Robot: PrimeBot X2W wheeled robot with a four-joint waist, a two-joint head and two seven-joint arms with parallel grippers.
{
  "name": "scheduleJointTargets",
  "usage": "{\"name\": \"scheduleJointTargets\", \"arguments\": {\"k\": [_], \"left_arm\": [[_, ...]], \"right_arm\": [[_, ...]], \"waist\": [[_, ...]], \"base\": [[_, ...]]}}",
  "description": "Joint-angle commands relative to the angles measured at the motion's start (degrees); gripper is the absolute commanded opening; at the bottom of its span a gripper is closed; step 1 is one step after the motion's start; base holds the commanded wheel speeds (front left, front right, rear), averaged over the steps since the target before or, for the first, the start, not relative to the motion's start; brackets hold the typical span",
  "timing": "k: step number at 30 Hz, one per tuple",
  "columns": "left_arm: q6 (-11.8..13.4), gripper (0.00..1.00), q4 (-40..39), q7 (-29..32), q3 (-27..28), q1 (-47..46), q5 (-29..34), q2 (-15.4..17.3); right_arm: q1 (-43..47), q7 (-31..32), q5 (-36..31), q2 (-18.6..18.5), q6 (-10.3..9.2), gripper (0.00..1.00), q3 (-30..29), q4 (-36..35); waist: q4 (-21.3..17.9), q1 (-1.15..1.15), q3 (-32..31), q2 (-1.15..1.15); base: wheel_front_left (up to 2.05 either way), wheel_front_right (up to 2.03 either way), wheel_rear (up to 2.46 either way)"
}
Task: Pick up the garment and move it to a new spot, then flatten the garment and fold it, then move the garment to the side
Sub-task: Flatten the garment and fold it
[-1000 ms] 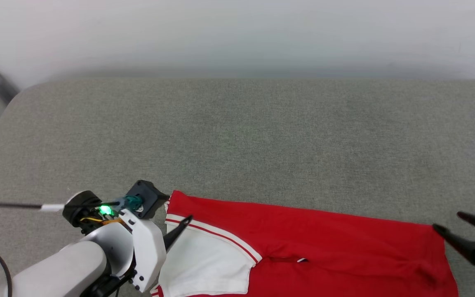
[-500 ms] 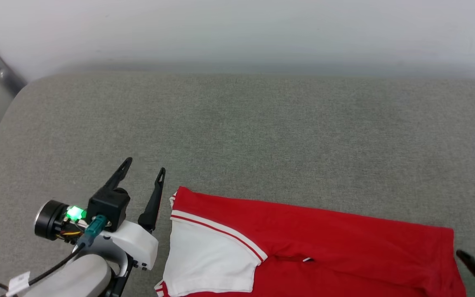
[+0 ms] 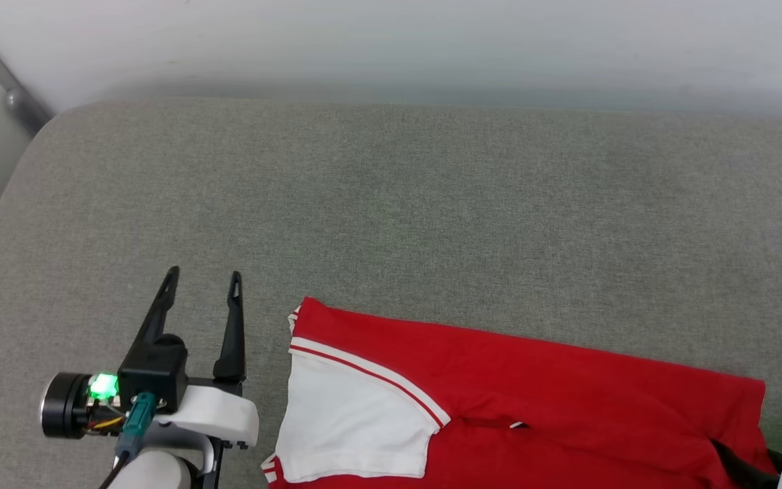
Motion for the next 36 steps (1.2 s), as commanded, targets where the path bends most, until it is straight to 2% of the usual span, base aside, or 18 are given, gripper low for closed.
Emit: {"name": "scheduleJointTargets", "arguments": {"k": [1,7,8,9,10,23,36], "left_arm": [[-0.4,1.00,-0.4,-0.3,2.8,2.5,2.0,-1.8],[-2.6,1.00,-0.3,-0.3,10.0,8.4,7.6,-7.6],[-3.1,1.00,-0.4,-0.3,11.1,9.1,8.7,-8.5],[-3.7,1.00,-0.3,-0.3,11.9,9.8,9.6,-9.3],[-4.1,1.00,-0.2,-0.3,12.8,10.5,10.6,-10.1],[-8.6,1.00,-0.6,-0.3,20.8,16.1,21.1,-16.8],[-12.1,1.00,0.1,-0.3,23.4,19.4,26.7,-20.4]], "right_arm": [[0.6,2.1,-0.4,2.9,0.08,1.00,3.1,1.3],[0.1,4.9,0.3,4.0,0.34,1.00,6.6,2.2],[-0.1,5.1,0.5,3.9,0.35,0.36,6.8,2.2],[-0.4,5.2,0.6,3.7,0.35,0.05,6.9,2.2],[-0.7,5.4,0.8,3.4,0.35,0.00,7.0,2.0],[-3.3,3.8,1.5,-3.0,-0.02,0.00,3.5,0.9],[0.2,6.4,2.9,-10.7,-0.02,0.00,-6.2,7.0]], "waist": [[0.1,0.00,0.2,0.00],[0.3,0.00,0.2,0.00],[0.3,0.00,0.1,0.00],[0.4,0.00,0.1,0.00],[0.4,0.00,0.0,0.00],[0.2,0.00,-2.1,0.00],[-0.7,0.00,-3.7,0.00]], "base": [[0.00,0.00,0.00],[0.00,0.00,0.00],[0.00,0.00,0.00],[0.00,0.00,0.00],[0.00,0.00,0.00],[0.00,0.00,0.00],[0.00,0.00,0.00]]}}
